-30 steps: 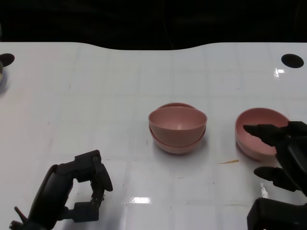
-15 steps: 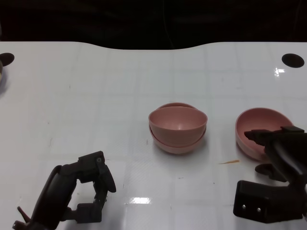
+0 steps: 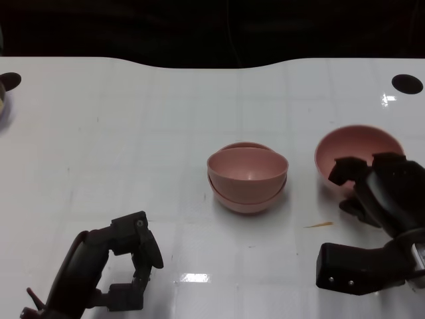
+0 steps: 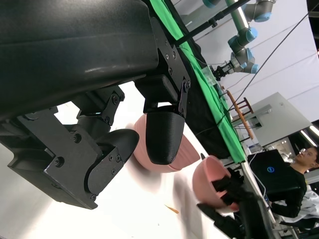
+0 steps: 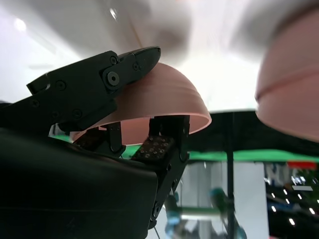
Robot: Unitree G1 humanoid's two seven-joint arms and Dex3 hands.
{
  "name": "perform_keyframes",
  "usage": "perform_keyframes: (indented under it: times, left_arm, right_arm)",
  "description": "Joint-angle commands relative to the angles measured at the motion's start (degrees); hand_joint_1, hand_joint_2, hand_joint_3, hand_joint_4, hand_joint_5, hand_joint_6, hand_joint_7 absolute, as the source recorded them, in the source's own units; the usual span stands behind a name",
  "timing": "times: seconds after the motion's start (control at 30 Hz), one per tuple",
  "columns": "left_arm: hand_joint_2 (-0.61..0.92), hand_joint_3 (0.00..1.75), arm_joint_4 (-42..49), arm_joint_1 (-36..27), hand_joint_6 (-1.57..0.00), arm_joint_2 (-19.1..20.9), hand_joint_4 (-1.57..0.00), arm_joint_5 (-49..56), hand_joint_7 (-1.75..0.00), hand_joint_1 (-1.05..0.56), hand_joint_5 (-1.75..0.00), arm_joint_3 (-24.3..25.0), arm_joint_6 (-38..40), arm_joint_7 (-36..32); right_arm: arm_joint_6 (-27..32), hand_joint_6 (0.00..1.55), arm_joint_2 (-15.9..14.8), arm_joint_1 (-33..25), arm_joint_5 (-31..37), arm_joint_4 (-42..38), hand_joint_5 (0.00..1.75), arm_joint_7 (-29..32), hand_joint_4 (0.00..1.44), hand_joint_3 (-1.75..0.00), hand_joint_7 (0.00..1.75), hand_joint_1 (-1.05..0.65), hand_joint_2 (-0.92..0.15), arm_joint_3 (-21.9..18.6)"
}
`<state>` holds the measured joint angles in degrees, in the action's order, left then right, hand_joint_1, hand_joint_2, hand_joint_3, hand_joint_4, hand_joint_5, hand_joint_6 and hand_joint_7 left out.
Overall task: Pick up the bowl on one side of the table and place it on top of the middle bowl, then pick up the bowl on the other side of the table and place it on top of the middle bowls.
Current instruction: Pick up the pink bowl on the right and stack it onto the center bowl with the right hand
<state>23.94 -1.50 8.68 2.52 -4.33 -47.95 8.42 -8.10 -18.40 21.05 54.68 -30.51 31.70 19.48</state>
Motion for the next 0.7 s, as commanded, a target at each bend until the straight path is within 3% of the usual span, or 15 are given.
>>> perform_keyframes:
  times: [0.03,0.2,0.23,0.27,0.3,0.33,0.5,0.7]
  left_arm:
    - [0.39,1.45,0.88,0.65,-0.77,0.38,-0.86,0.22,-1.61,0.01,-1.75,0.56,-1.21,0.17]
    - [0.38,1.46,1.96,1.35,-0.77,0.35,-0.87,0.24,-1.61,0.01,-1.75,0.54,-1.69,0.2]
    - [0.38,1.46,2.12,1.44,-0.77,0.35,-0.87,0.25,-1.61,0.01,-1.75,0.52,-1.63,0.22]
    - [0.38,1.47,2.32,1.54,-0.78,0.33,-0.87,0.32,-1.61,0.01,-1.75,0.51,-1.65,0.17]
    - [0.38,1.47,2.48,1.61,-0.78,0.27,-0.87,0.25,-1.61,0.01,-1.75,0.49,-1.68,0.2]
    - [0.37,1.47,2.62,1.67,-0.78,0.23,-0.87,0.16,-1.61,0.02,-1.75,0.48,-1.75,0.23]
    - [0.37,1.49,2.62,1.8,-0.78,0.13,-0.88,0.16,-1.61,0.03,-1.75,0.45,-1.34,0.27]
    - [0.35,1.51,3.05,2.08,-0.78,0.1,-0.89,1.11,-1.61,0.05,-1.75,0.52,-1.82,-0.14]
  right_arm:
    - [-1.31,0.75,-1.81,1.06,-0.51,2.49,1.75,2.52,0.96,-0.03,1.71,-0.11,-0.85,0.21]
    - [-4.35,0.77,-2.36,2.43,-0.94,6.49,1.75,5.21,1.0,-0.07,1.7,-0.12,-0.88,-0.17]
    - [-5.0,0.77,-2.3,2.74,-1.31,7.11,1.75,5.35,1.0,-0.59,1.71,-0.12,-0.62,-0.33]
    - [-5.36,0.77,-2.2,3.05,-1.61,7.66,1.75,5.23,1.0,-0.93,1.72,-0.13,-0.45,-0.46]
    - [-5.54,0.76,-2.05,3.42,-1.92,8.4,1.75,4.79,0.99,-1.16,1.72,-0.12,-0.33,-0.58]
    - [-5.65,0.76,-1.96,3.72,-2.14,8.94,1.75,4.46,0.99,-1.25,1.72,-0.12,-0.27,-0.63]
    - [-5.82,0.79,-0.66,5.85,-4.07,11.13,1.75,1.3,0.98,-1.38,1.64,-0.16,-0.23,-0.57]
    - [-10.43,0.85,1.33,9.11,-11.77,10.58,1.75,-7.01,0.98,-1.43,1.53,-0.12,-0.25,-0.37]
